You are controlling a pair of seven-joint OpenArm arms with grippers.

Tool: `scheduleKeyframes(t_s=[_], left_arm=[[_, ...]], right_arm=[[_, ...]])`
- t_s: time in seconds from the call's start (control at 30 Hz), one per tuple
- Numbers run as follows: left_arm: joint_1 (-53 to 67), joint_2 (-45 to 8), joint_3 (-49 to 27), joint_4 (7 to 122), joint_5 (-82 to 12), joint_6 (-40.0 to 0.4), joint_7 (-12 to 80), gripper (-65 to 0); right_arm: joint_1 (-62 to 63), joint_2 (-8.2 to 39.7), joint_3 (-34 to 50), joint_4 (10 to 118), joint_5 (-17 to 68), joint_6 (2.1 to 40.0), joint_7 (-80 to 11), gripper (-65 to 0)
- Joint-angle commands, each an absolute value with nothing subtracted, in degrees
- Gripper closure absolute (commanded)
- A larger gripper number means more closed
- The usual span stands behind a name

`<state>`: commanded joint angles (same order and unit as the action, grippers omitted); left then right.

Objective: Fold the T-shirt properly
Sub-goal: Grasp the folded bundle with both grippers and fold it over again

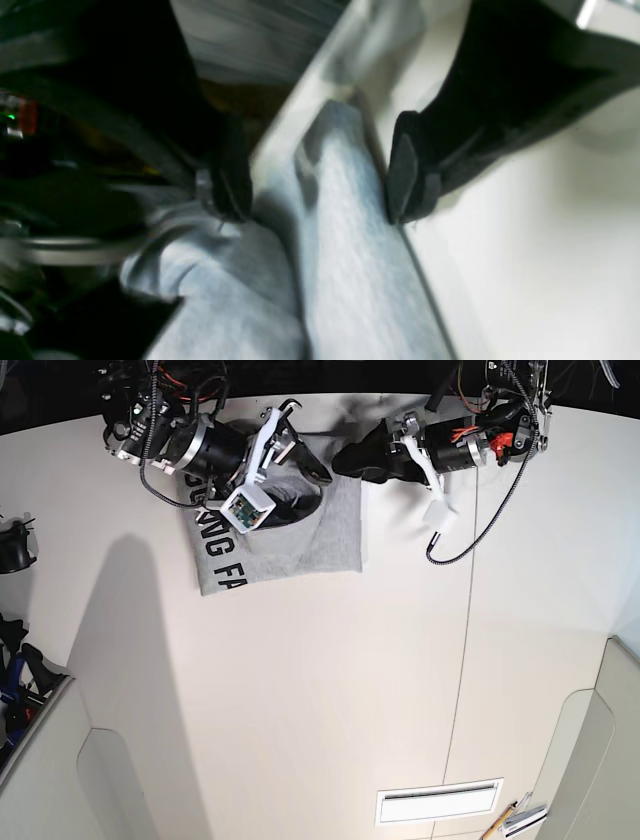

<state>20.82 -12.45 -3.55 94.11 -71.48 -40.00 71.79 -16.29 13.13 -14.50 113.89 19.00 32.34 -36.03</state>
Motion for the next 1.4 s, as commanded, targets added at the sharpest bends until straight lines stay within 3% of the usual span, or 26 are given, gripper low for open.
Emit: scheduleKeyframes(t_s=[0.1,0.27,0.47,0.53,0.6,0.7,0.87,1.07,1.17,1.4], left_arm=[[21.15,-12.45,-9.89,97.54,-78.15,-40.00,79.44,-45.1],[21.19,-16.45,-22.17,103.07,-84.68,-40.00,80.00,-45.1],[21.32,-18.26,-27.40,107.96,-85.00,-40.00,80.00,-44.6],[21.54,-18.26,-26.85,110.34,-85.00,-40.00,80.00,-34.5],[22.31,-18.24,-24.75,113.71,-85.00,-40.00,80.00,-15.4],[22.90,-18.22,-18.11,117.47,-85.00,-40.00,80.00,-0.1],[22.87,-17.76,-2.02,117.80,-77.97,-40.00,79.64,0.0],[22.87,-17.80,13.72,116.16,-55.64,-40.00,64.34,0.0],[22.48,-17.78,17.43,111.96,-47.83,-40.00,59.70,0.0],[17.30,-17.80,18.02,99.02,-47.24,-40.00,59.42,0.0]], right_arm=[[-14.63,12.93,-17.39,113.89,18.24,32.34,-36.03,-37.3],[-12.27,9.93,-17.89,114.26,17.54,32.32,-36.05,-37.3],[-9.85,8.69,-12.56,114.67,17.32,32.10,-36.40,-36.6],[-9.19,8.69,-8.43,114.67,17.28,31.66,-36.23,-23.1],[-8.73,8.71,-3.95,114.65,16.82,31.68,-36.21,0.0],[-7.49,8.71,2.59,114.61,16.75,31.68,-36.23,0.0],[-3.38,8.88,7.55,110.30,16.93,31.68,-35.77,0.0],[6.83,8.84,6.42,90.61,21.50,31.70,-34.06,0.0],[11.33,8.84,4.16,81.03,22.04,32.01,-34.09,0.0],[14.72,8.86,-5.91,71.92,20.47,33.45,-34.11,0.0]])
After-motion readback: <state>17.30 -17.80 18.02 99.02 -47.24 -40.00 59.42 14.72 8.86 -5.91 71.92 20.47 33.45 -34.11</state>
